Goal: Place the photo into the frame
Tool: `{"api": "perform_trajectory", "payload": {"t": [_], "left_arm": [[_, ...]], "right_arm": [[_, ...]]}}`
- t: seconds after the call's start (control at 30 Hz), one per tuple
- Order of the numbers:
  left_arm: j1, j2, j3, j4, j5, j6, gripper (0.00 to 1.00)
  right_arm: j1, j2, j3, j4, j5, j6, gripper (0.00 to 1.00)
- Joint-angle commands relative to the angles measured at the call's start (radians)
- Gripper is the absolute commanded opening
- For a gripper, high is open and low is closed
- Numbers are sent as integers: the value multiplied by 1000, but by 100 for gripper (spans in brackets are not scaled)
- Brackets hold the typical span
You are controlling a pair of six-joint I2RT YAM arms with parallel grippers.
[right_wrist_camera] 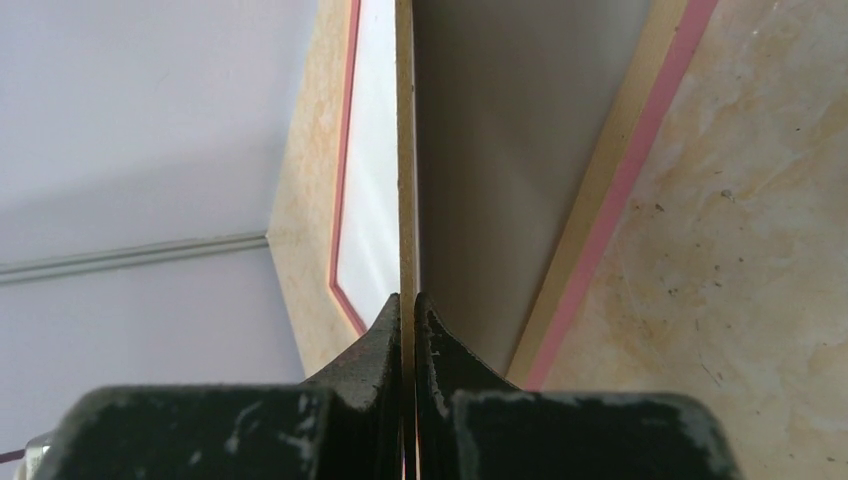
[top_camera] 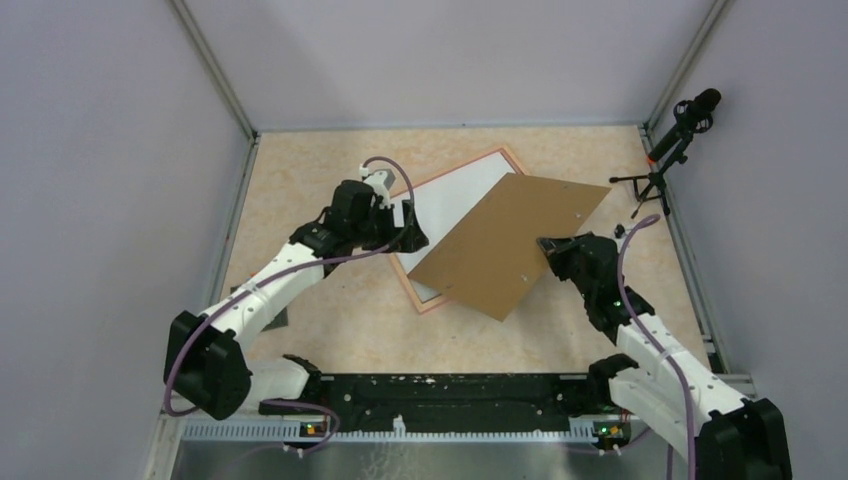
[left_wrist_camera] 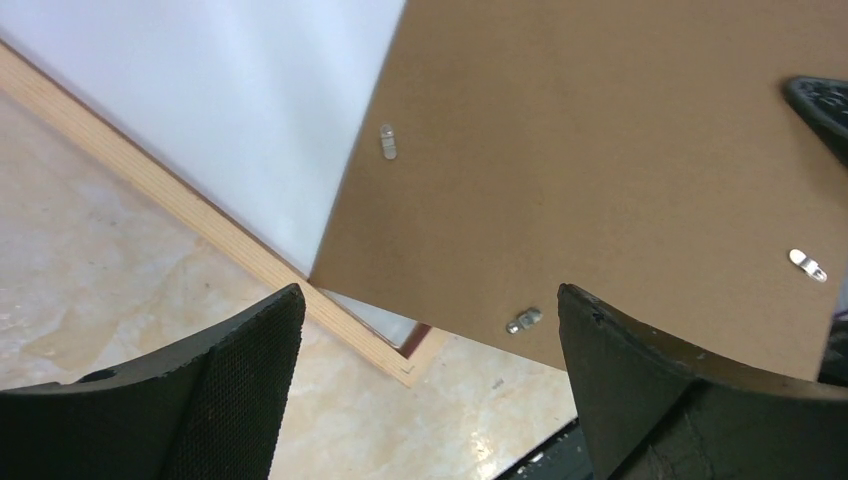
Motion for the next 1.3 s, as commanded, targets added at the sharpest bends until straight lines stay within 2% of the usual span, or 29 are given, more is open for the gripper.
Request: {"api": "perform_trajectory", "payload": {"t": [0.0,0.1,0.2,0.27,0.33,0.4,0.53,0.6,0.83,1.03,1.1,1.27], "left_arm": [[7,32,88,19,-118,39,99],[81,95,154,14,-91,22,99],[177,188,231,-18,-3,-95,99],[239,234,229,0,83,-166,99],[267,288,228,-13,94,-202,99],[278,333,208,-24,96,-209,99],[285,314,40,61,50,-250,98],[291,304,-16,95,28,-265,92],[292,358,-45,106,3,-275,73],[296,440,-52,113,40,-280,59],[295,475,-42,119,65,-281,50],[295,513,-70,115,61,-288,41]], "right_arm": [[34,17,35,131,124,61,0],[41,60,57,149,156,66,0],[46,119,66,199,165,79,0],[53,160,68,253,174,83,0],[61,207,81,289,184,88,0],[77,251,95,318,204,92,0],[124,320,127,334,284,103,0],[142,352,145,322,315,112,0],[174,447,168,338,361,166,0],[189,453,160,339,396,182,0],[191,444,157,331,403,184,0],[210,428,145,317,433,194,1]]}}
